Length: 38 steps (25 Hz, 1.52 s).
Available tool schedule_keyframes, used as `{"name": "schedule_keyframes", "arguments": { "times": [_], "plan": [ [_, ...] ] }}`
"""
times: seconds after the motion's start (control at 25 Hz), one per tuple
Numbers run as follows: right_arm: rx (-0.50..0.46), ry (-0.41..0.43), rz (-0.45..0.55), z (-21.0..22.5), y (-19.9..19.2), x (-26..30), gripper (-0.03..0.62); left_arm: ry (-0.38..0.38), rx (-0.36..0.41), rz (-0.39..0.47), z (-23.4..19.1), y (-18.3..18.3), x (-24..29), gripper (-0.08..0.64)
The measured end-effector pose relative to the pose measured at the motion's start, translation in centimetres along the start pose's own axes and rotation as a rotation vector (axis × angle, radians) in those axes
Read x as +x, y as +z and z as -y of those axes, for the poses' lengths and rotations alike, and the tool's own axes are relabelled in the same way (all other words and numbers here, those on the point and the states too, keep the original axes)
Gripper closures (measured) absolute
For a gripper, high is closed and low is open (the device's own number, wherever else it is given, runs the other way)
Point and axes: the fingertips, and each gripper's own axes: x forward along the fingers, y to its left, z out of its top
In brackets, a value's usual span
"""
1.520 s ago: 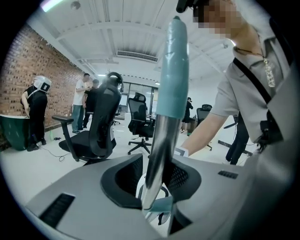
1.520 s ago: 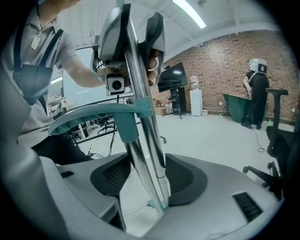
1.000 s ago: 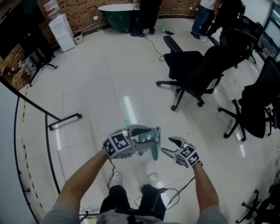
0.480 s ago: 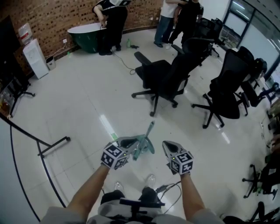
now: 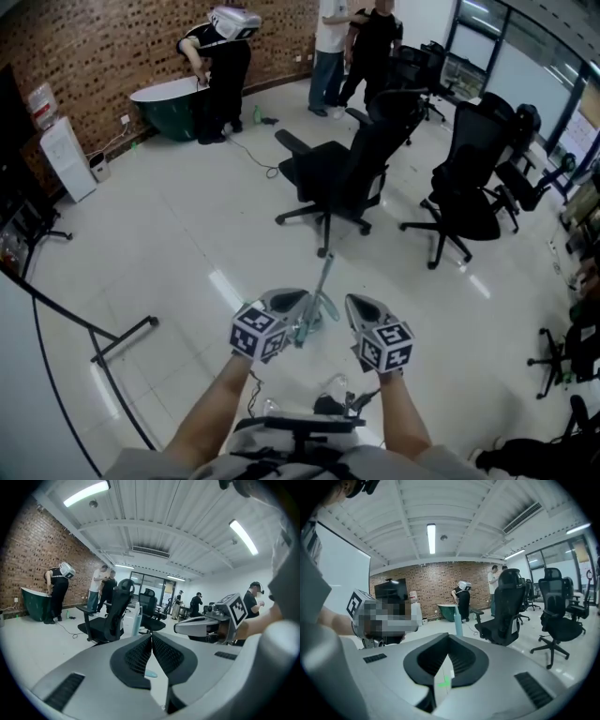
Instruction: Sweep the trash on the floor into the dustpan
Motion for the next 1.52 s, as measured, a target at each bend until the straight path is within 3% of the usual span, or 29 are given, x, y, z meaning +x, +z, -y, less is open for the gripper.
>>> {"name": "schedule_keyframes", "arguments": {
  "times": [0.2, 0.48, 1.52],
  "plan": [
    [0.003, 0.027, 0.046, -2.0, 2.6, -0.2, 0.586, 0.001, 0.037, 0.018, 0.6, 1.9, -0.7, 0.549],
    [-0.006, 0.000, 0.077, -2.3, 4.1, -0.3, 0.586, 0.008, 0.034, -0.005, 0.9, 1.3, -0.7, 0.549],
    [-0.039, 0.040, 0.095, -3.1, 4.9, -0.5, 0.586, -0.006, 0.027, -0.001, 1.1, 1.7, -0.5, 0.549]
  ]
}}
